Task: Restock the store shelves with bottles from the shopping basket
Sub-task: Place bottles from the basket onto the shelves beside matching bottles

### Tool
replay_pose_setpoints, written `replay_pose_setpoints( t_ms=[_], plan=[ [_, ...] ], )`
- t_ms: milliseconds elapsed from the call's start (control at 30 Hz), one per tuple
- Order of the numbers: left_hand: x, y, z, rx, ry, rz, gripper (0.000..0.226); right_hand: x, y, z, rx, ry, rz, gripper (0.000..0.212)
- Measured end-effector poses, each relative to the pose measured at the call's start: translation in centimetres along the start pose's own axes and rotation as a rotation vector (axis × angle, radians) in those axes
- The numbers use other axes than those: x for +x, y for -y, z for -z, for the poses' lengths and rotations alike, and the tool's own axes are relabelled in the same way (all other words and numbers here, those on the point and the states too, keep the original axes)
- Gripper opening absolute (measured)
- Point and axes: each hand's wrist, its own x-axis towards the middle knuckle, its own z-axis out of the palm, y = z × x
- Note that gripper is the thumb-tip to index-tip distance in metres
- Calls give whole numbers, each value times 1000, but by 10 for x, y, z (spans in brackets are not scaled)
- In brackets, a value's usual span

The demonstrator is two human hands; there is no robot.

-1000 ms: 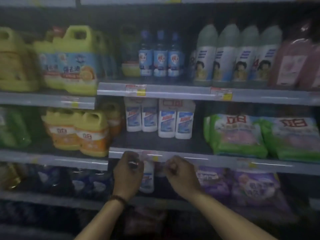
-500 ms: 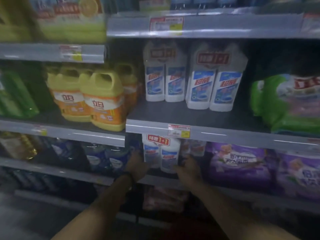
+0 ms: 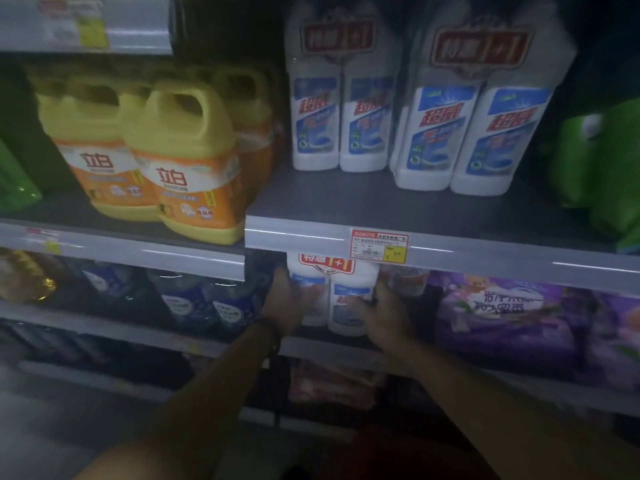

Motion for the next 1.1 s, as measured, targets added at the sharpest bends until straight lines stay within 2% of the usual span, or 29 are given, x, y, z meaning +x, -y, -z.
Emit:
replay_pose_setpoints(
  t_ms=[133, 267, 367, 467, 600, 700, 733, 767, 800, 833, 867, 967, 1100],
  plan=[
    [-13, -6, 4, -40, 44, -30, 47, -9, 3, 15, 75, 65, 14, 32],
    [-46, -13, 9, -67, 49, 21, 61, -33, 14, 26, 199, 95, -20, 18],
    [-85, -23, 16, -82, 164, 35, 44, -63, 21, 36, 178, 128, -43, 9],
    [-123, -32, 19, -154, 341, 67, 37, -98, 26, 52, 198, 192, -73, 14],
    [-177, -45, 14, -179, 302, 81, 17, -145, 37, 71, 202, 267, -57, 23],
    [-220, -55, 8, -228, 251, 111, 11, -178, 45, 82, 140, 313, -38, 51],
    [-229, -57, 7, -218, 225, 96, 20, -186, 45, 84, 135, 320, -29, 53],
    [-239, -61, 6, -221, 201, 72, 36, -195, 49, 86, 114, 305, -19, 45],
    [-246, -61, 5, -243, 195, 53, 41, -200, 52, 89, 113, 270, -13, 30],
    [-252, -65, 5, -276, 181, 46, 34, -203, 55, 94, 124, 247, -1, 18],
    [-256, -69, 6, -291, 165, 26, 31, -204, 59, 98, 131, 234, 8, 16],
    [-256, -95, 11, -267, 117, -51, 61, -211, 87, 113, 126, 254, 99, 44],
    [-248, -139, 15, -310, 96, -138, 54, -208, 125, 132, 210, 201, 158, 40]
  ],
)
